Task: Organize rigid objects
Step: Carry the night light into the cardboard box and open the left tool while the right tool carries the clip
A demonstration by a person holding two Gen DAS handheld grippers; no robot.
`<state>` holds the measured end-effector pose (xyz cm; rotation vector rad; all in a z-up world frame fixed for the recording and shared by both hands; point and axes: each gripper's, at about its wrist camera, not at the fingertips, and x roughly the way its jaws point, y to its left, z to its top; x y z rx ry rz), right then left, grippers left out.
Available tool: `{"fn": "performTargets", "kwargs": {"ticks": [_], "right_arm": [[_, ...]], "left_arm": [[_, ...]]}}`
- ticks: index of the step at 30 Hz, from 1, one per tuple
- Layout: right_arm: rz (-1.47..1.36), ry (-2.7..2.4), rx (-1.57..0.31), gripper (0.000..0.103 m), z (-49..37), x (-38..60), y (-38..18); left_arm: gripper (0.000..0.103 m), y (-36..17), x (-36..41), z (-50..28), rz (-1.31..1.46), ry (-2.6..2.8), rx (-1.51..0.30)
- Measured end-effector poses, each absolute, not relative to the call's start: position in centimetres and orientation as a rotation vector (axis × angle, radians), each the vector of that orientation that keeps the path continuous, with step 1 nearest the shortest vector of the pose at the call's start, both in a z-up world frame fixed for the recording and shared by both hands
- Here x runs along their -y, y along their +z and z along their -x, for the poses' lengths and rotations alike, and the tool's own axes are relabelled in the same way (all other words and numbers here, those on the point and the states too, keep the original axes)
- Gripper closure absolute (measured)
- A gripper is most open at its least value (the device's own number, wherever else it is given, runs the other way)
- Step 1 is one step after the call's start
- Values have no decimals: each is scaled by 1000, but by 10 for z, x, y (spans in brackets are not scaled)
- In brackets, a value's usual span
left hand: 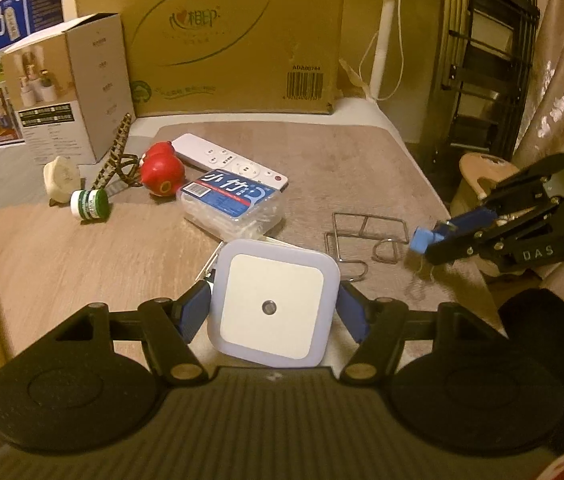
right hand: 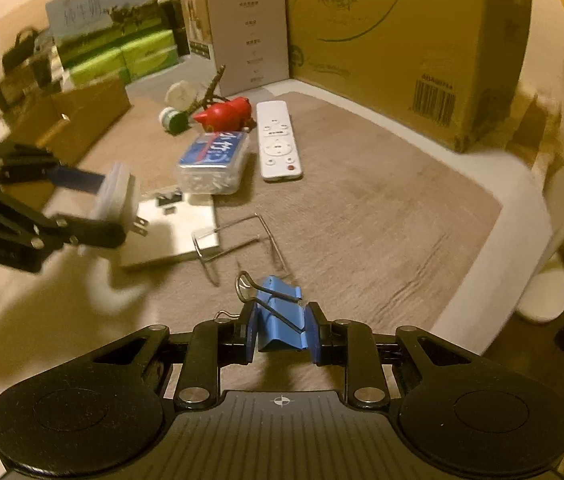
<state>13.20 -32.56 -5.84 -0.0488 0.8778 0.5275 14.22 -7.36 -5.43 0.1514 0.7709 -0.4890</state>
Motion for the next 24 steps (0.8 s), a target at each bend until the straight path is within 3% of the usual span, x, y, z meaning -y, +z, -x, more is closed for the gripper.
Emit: {"fn": "performTargets", "kwargs": {"ticks": [24], "right_arm": [[-8,671,-723,78,-97,224,12]], "left_arm": [[38,16,-23,-66,-94,-225,-683]]}}
